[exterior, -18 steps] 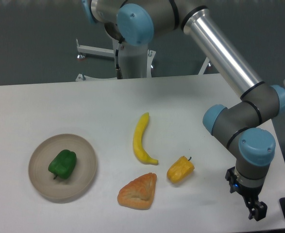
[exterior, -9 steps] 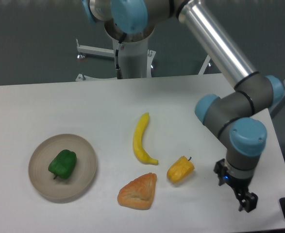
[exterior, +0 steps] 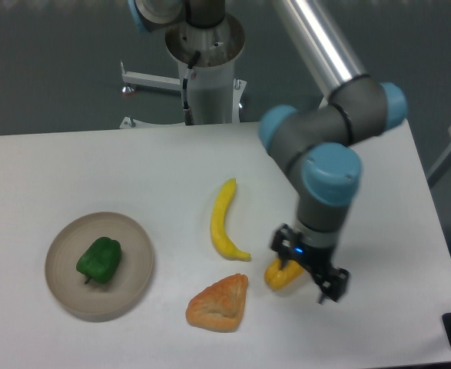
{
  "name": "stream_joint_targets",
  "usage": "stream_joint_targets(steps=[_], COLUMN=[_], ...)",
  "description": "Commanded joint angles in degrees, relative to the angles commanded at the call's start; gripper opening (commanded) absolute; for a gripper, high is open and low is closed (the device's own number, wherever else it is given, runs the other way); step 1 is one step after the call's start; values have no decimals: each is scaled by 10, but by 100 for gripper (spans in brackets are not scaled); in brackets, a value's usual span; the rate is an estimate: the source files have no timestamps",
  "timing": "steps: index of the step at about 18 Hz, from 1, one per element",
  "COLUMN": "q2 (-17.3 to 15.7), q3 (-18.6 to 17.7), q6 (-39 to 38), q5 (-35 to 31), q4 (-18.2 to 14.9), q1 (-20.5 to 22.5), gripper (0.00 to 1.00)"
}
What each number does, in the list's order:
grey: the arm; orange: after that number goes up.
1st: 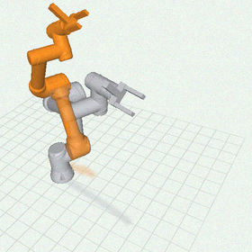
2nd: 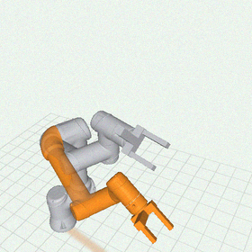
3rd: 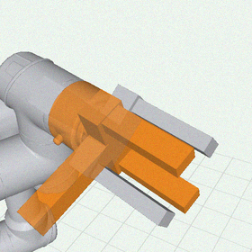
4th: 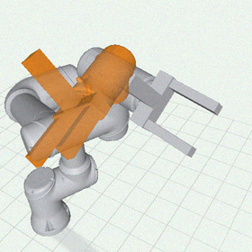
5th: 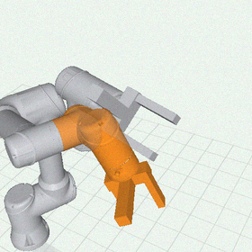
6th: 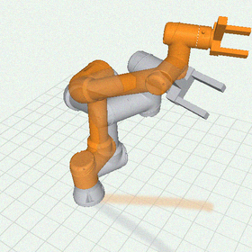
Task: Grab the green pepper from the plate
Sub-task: 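Move the open gripper across the table to above the green pepper on the plate, then lower the gripper around the green pepper and close on it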
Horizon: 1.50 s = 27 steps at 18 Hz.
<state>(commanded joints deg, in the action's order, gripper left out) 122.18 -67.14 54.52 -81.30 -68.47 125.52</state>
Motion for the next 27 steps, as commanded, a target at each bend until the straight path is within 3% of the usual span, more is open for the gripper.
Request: stream_joint_targets(steps=[7, 12, 15, 22, 27], q2=[-57, -68, -70, -62, -31], q3=[-91, -156, -185, -204, -204], q6=[-180, -301, -326, -353, -354], q5=[35, 38, 38, 35, 32], q4=[12, 95, 120, 147, 192], q1=[-56, -105, -132, -171, -198], gripper=[100, 100, 100, 100, 100])
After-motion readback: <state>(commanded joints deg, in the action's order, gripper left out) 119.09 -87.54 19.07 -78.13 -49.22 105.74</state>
